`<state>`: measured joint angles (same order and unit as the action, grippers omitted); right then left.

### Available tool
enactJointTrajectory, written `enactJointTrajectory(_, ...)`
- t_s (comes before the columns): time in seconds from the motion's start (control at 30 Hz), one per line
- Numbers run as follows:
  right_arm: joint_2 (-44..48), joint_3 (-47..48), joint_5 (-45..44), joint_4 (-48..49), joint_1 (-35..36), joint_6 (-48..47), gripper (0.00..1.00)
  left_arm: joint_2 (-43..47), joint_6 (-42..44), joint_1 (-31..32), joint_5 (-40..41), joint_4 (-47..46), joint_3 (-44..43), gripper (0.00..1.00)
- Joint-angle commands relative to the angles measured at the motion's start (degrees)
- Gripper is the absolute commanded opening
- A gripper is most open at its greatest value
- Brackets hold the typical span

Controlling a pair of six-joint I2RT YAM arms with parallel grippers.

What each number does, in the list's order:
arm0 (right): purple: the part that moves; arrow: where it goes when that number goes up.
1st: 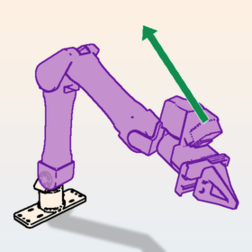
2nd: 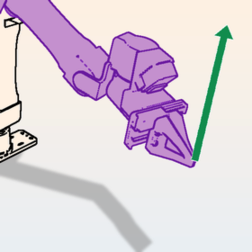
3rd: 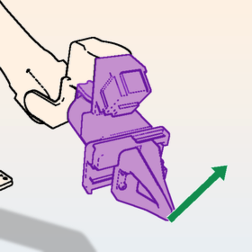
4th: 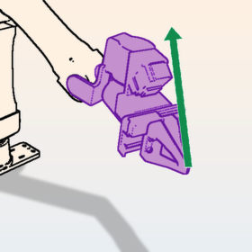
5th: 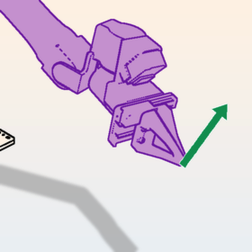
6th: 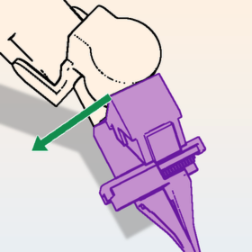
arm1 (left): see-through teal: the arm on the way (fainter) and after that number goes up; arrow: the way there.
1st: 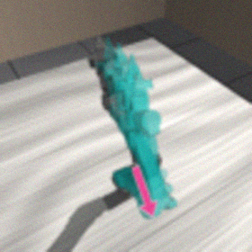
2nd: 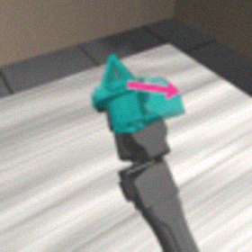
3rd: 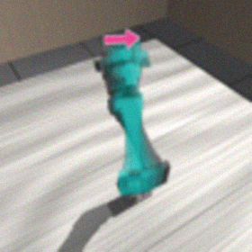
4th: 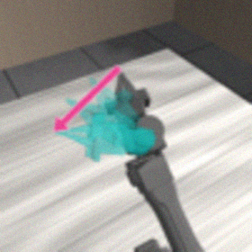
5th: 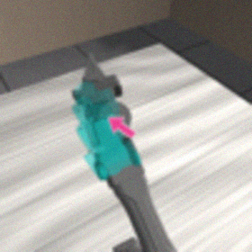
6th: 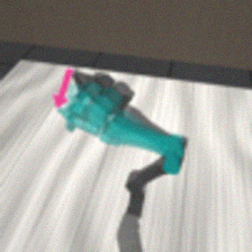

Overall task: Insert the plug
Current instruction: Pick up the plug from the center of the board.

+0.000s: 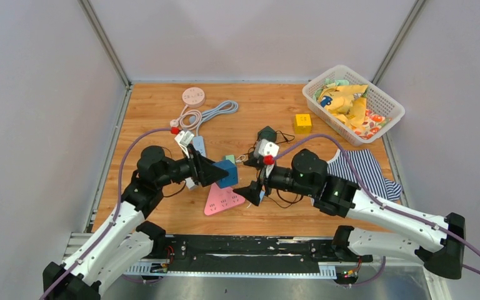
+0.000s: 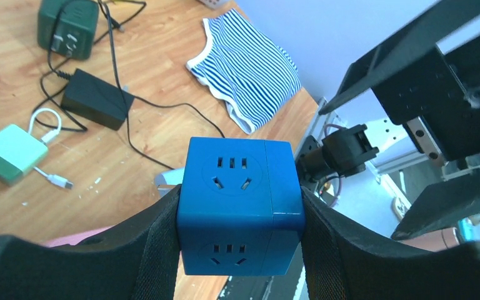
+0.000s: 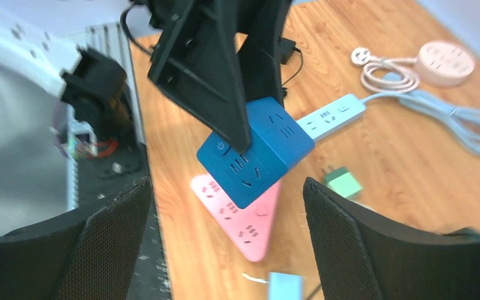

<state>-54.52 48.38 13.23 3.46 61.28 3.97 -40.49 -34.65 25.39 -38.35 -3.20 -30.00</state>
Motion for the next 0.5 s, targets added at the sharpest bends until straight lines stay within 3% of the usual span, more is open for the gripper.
enactJointTrajectory(0.0,-0.01,-2.81,-8.27,-1.21,5.14,-26.66,0.90,-1.75,-3.27,0.37,-4.12,0.20,-2.22,0.00)
enactJointTrajectory(0.13,-1.77,-3.68,-10.12,2.58,6.48,-35.06,0.92,-2.62,-3.16,0.37,-5.29,2.13,-2.95,0.00)
enactJointTrajectory(0.33,-5.71,-5.21,-5.98,8.96,7.56,-42.23,0.92,-5.94,10.51,0.37,-0.83,25.37,-11.69,0.00)
enactJointTrajectory(0.47,-8.95,-5.13,-4.44,11.30,8.23,-43.91,0.91,-6.60,9.62,0.38,-3.94,25.21,-11.90,0.00)
